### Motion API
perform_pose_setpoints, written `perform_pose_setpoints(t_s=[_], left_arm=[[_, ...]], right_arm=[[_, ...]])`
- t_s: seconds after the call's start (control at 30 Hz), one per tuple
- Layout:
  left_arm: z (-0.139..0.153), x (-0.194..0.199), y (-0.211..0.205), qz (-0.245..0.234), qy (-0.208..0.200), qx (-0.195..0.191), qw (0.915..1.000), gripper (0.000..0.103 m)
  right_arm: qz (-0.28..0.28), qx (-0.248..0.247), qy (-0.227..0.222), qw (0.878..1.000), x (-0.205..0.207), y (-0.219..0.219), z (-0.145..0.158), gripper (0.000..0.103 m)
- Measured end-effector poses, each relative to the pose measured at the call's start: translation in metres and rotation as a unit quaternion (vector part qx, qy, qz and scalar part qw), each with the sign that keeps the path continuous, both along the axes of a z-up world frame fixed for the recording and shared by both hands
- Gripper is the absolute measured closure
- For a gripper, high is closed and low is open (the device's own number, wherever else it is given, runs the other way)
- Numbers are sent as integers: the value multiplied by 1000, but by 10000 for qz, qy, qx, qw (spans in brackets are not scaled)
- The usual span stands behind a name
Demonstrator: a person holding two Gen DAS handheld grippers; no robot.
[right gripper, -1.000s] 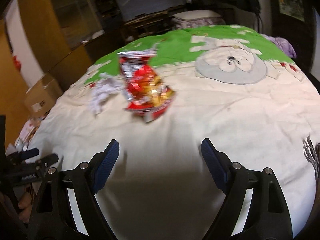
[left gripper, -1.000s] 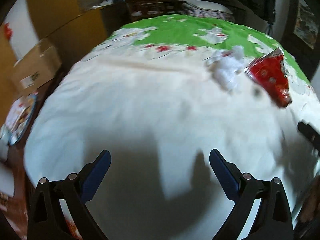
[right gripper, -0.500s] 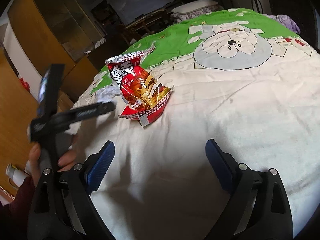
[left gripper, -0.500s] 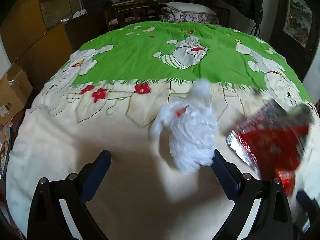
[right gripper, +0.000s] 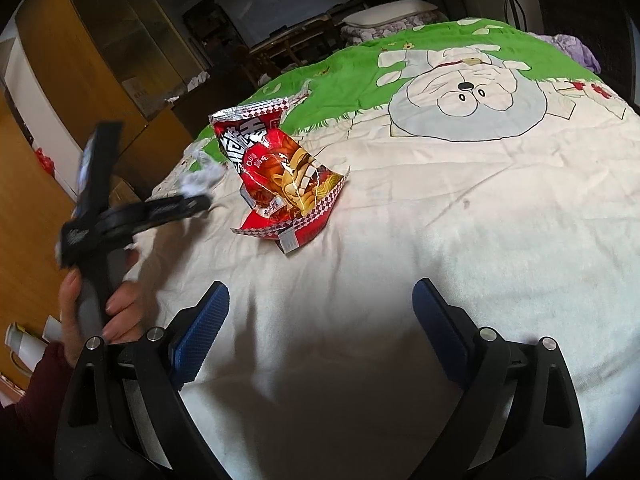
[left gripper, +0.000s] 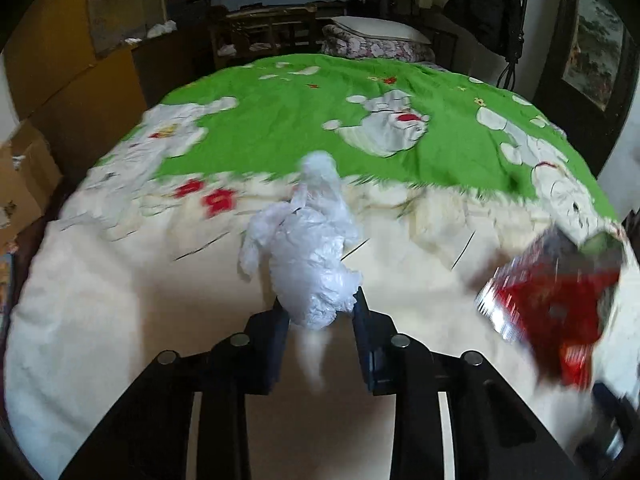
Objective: Collect trash
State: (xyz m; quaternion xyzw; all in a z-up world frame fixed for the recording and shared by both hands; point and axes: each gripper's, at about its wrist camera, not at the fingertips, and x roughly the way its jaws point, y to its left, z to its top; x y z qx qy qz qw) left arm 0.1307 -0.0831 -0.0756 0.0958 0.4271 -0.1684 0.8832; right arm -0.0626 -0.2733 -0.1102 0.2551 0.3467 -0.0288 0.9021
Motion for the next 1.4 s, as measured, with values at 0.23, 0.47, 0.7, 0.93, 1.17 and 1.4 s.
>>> perform_pose_setpoints(t_s=[0.23,0.47,0.7,0.93,1.17,1.4], left_arm=[[-4,-47,61,180,132,78,9997,67],[1,-57,73,316,-40,-134,9994,10],[7,-9,61,611,-139,-179,9979,6],[-22,13,67,749,282,-300,9963,5],[-22,9,64,775,210,-199,9966,5],[-22,10,64,775,208,-195,9966,5]], right_arm=[[0,2,1,10000,0,0,0,12],[1,-23,20,10000,1,0,0,12],[7,-27,31,10000,2,0,-1,12],[49,-70,64,9999,4,2,-2,9],[10,-117,109,9999,11,3,2,7],[135,-391,20,9991,39,7,20,7]])
